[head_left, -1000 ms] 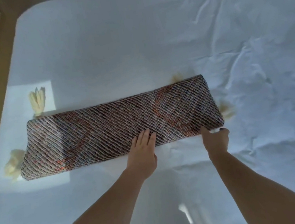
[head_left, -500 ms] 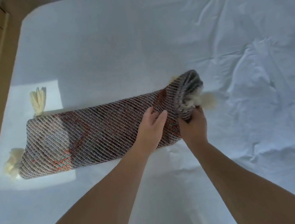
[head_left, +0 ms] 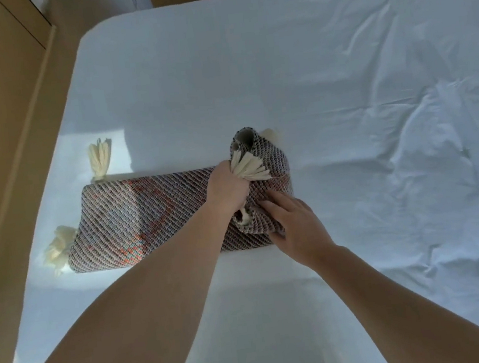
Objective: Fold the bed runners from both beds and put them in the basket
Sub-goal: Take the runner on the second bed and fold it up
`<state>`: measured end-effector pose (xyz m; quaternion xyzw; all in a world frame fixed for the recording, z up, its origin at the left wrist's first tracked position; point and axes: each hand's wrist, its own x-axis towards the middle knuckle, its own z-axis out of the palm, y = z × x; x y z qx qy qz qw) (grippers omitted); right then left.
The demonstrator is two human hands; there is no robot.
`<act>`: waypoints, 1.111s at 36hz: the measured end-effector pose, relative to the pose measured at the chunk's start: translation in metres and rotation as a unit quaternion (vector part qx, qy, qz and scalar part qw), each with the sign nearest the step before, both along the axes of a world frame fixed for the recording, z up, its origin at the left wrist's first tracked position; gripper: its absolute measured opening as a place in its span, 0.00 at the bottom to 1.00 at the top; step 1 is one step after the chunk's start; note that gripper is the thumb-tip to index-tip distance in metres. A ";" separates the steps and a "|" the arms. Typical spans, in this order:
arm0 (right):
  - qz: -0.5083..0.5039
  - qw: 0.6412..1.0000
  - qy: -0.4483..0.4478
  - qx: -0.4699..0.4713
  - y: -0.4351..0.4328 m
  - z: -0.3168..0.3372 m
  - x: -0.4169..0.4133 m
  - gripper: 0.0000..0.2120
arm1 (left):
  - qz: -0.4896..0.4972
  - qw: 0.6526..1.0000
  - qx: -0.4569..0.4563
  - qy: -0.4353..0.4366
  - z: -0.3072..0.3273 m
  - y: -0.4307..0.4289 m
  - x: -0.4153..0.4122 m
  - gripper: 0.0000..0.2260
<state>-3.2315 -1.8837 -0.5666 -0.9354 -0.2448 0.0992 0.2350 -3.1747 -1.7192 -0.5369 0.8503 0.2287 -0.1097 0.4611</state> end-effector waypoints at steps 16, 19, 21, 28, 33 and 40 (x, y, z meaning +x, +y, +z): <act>0.032 0.981 0.143 -0.124 0.107 0.001 -0.015 0.37 | 0.047 0.994 0.093 -0.044 0.005 0.177 -0.061 0.08; 0.045 0.979 0.151 -0.129 0.134 -0.003 -0.023 0.31 | 0.045 0.993 0.098 -0.047 0.005 0.208 -0.072 0.08; 0.041 0.977 0.153 -0.141 0.149 -0.006 -0.026 0.28 | 0.033 0.993 0.100 -0.054 0.004 0.226 -0.077 0.09; 0.023 0.975 0.130 -0.180 0.182 -0.019 -0.030 0.26 | 0.076 0.992 0.092 -0.043 -0.013 0.284 -0.087 0.14; 0.007 0.977 0.106 -0.184 0.200 -0.026 -0.026 0.26 | 0.102 0.989 0.103 -0.027 -0.028 0.316 -0.095 0.13; -0.157 0.983 0.080 -0.058 0.206 -0.043 -0.013 0.26 | 0.140 0.984 0.097 0.052 -0.069 0.333 -0.098 0.16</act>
